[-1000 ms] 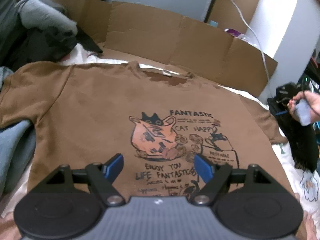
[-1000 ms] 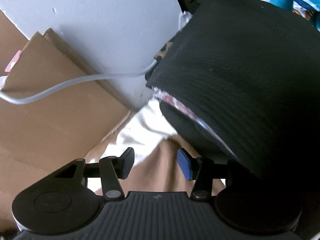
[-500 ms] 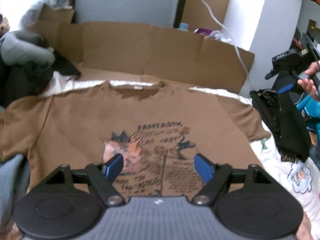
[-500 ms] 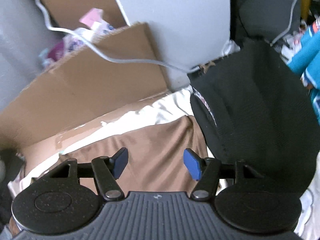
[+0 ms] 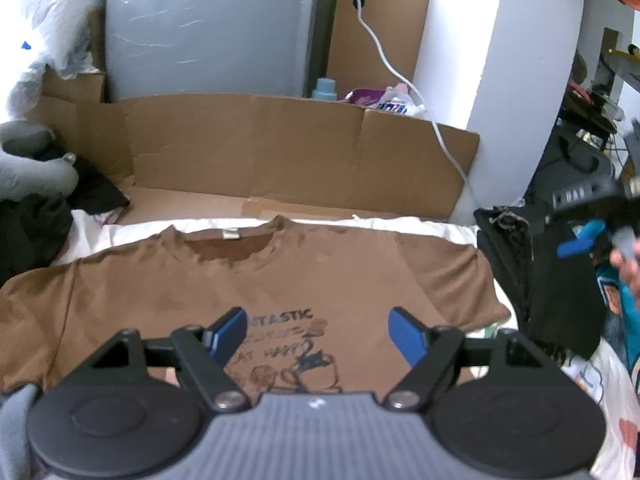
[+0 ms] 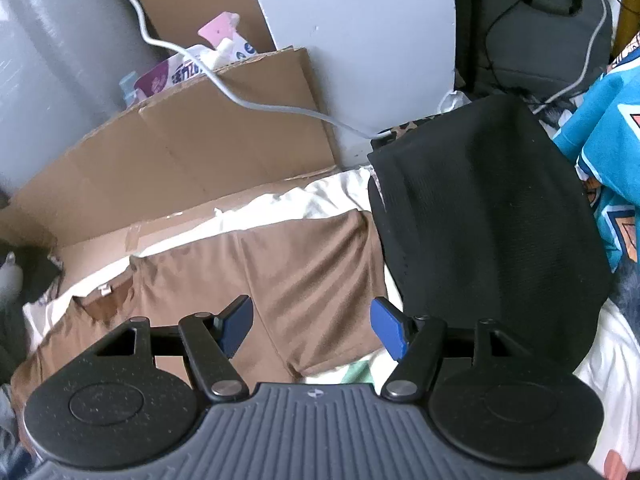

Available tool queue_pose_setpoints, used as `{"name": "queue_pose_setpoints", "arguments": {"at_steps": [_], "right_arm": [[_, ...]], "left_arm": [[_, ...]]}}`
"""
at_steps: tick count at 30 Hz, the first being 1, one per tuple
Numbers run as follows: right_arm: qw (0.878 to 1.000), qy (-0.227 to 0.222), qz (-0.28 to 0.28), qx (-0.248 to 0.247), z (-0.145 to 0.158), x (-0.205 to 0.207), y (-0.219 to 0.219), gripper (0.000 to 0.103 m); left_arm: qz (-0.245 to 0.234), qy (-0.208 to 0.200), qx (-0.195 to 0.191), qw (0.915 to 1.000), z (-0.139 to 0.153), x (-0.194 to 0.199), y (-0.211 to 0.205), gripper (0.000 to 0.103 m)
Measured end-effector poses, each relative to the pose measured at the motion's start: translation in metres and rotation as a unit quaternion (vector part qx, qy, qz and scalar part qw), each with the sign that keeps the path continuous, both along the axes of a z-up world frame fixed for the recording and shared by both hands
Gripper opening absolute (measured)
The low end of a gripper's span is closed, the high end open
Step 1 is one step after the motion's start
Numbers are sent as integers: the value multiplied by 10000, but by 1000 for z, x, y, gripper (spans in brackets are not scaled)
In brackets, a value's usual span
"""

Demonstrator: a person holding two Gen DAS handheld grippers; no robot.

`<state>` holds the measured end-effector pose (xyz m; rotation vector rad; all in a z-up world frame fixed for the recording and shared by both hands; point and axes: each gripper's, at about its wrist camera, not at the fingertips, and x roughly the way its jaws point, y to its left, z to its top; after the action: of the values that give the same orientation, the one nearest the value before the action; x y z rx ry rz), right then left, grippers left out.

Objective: Fold clothes

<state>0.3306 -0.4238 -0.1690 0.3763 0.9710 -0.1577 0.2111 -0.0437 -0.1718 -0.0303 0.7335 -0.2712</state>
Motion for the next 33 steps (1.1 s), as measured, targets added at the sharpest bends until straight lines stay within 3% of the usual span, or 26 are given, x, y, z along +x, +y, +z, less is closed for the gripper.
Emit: {"name": "queue_pose_setpoints", "arguments": {"at_steps": [10,17,19,21,26,29,31,33], "right_arm": [[9994,-338,30,53,-56,-6,0,71],[9976,-361,374,-468,-86,-1,8,71],[9959,-469,488,-599,-90,-2,10,71],[9947,-553,566,-658,-98,-4,10,71],[9937,-696,570,-663,-116,-16,9,71],[9935,-800,628,-507,-124,-21,8,70],[9935,-885,571,-428,-129,-21,7,70],[9946,-844,515,-311,-138,-18,4,61]], "left_arm": [[-172,-88,45,9998,-18,34,-58,80],[-416,-83,29,9991,-45,65,-109,79],[-407,14,-62,9992,-53,75,-121,71],[-479,210,-175,9985,-61,85,-132,53],[-741,246,80,9969,-82,98,-157,42],[-796,420,36,9959,-95,102,-161,28],[-830,535,8,9951,-104,105,-164,27],[-809,639,39,9947,-113,108,-166,27]]}}
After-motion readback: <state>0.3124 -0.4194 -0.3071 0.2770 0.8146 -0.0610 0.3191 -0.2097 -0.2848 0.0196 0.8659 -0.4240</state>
